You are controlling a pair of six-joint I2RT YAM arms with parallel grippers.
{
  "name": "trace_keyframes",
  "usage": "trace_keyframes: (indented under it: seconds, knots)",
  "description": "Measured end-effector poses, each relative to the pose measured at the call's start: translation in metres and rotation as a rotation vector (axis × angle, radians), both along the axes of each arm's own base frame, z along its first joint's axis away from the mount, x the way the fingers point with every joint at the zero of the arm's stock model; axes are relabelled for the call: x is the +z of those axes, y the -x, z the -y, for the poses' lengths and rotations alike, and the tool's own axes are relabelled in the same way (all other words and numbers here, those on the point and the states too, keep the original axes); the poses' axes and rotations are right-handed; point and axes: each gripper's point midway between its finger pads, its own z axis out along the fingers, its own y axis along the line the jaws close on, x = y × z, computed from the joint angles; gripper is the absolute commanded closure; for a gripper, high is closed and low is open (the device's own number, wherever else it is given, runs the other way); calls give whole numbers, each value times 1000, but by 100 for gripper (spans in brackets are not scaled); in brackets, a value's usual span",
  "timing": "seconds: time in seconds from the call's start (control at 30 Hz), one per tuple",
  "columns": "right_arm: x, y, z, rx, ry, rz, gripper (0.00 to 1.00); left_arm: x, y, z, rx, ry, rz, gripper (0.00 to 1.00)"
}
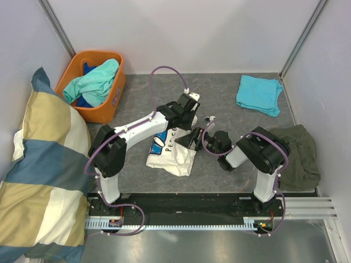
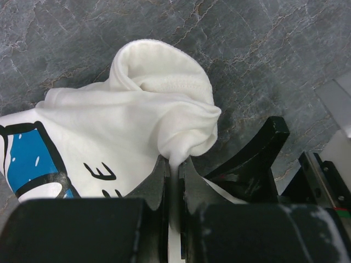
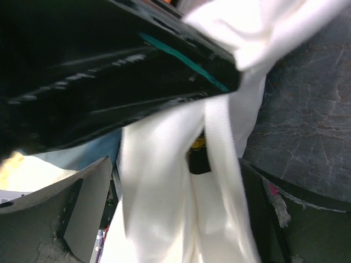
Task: Fold and stack the t-shirts
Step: Neatly place the folded tshirt to the corner
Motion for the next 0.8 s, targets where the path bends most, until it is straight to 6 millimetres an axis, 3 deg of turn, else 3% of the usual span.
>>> trace_keyframes:
  seconds: [0.1, 0.17, 0.2, 0.23, 0.27, 0.3, 0.4, 0.5, 0.6, 0.67, 0.7, 0.73, 0.77, 0.8]
  knots:
    - [-7, 0, -3, 6, 6, -16, 2, 0, 0, 0, 0, 0, 0, 98]
    - [-13, 1, -5, 12, 13, -29, 11, 0, 0, 0, 0, 0, 1, 98]
    - [-16, 2, -6, 15, 16, -35, 19, 1, 0, 0, 1, 1, 2, 98]
    - [-18, 3, -7, 19, 18, -42, 35, 2, -1, 1, 1, 2, 3, 98]
    - [-20, 4, -8, 23, 19, -48, 44, 3, -1, 1, 1, 4, 6, 98]
    - [-22, 5, -9, 27, 20, -53, 62, 5, -2, 2, 1, 8, 9, 98]
    - [-22, 6, -10, 32, 14, -63, 90, 10, -4, 4, 1, 16, 18, 98]
    - [-21, 6, -10, 31, 5, -65, 100, 11, -5, 4, 1, 17, 19, 98]
    - [-20, 6, -10, 29, 0, -68, 100, 11, -6, 4, 3, 17, 19, 98]
    - [-20, 6, -10, 29, -1, -70, 100, 11, -5, 4, 3, 17, 18, 83]
    - [-20, 6, -10, 29, -1, -69, 100, 11, -5, 3, 4, 16, 18, 60]
    - [-20, 6, -10, 29, -2, -70, 100, 11, -6, 3, 3, 16, 19, 48]
    - [-20, 6, -10, 30, -1, -71, 100, 11, -6, 3, 2, 12, 22, 12]
    - [-20, 6, -10, 30, 1, -73, 100, 12, -7, 2, 6, 11, 25, 0]
